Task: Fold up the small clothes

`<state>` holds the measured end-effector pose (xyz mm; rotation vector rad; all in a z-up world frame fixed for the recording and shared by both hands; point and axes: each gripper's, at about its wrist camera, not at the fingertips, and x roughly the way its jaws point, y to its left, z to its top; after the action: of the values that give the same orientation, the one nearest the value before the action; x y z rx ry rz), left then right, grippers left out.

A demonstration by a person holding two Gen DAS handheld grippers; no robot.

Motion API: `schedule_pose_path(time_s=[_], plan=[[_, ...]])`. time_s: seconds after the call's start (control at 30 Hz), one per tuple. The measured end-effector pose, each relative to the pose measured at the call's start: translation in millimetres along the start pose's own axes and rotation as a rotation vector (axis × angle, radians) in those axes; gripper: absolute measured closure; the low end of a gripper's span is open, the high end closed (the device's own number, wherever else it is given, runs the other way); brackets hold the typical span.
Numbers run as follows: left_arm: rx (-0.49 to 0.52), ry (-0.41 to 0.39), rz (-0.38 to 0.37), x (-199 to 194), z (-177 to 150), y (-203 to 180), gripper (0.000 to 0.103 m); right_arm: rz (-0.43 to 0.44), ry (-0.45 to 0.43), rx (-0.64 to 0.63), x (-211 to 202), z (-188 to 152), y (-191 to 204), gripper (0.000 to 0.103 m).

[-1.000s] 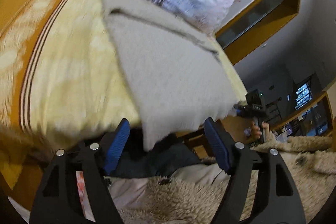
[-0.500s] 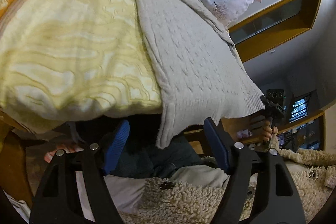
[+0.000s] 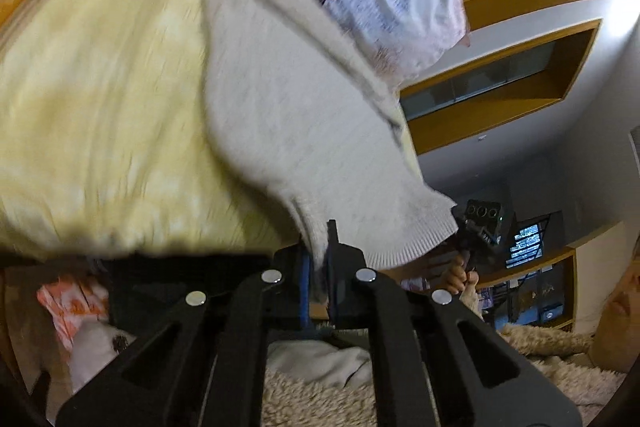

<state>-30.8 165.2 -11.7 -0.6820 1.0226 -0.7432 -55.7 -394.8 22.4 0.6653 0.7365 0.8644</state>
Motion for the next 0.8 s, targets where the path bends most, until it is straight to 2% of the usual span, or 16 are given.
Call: schedule_pose_path(time_s=[0.2,0.3,0.43,0.57,0.7,0.8], plan=[[0.061,-0.160,0.033,-21.3,54.8,-25.1,0.097,-0.059,-0.110,-0.080,0.9,40.2,13.8,0.095],[0.086,-0.210,0.072,-19.7,85.0,-33.0,0.097,-0.125,-0.159,-0.108,4.7,60.2,15.5,0.095],[0.102,-0.248,0.118,-7.7,128.9,-39.0,0.097,-0.227,-0.219,-0.155,11.2,84.3,14.0,0.095],[0.120,-0.278,0.139,1.7,166.2,-46.4,0.097,-0.292,-0.276,-0.159,19.7,112.4,2.2,0.095],[0.130,-0.295,0.163,16.0,207.1,-53.3,0.097,-0.375,-0.295,-0.166,38.1,138.5,-9.7,0.095],[0.146,-0.305,0.195,30.3,234.9,-56.3,0.097,-0.420,-0.301,-0.123,55.2,164.3,-25.1,0.095]])
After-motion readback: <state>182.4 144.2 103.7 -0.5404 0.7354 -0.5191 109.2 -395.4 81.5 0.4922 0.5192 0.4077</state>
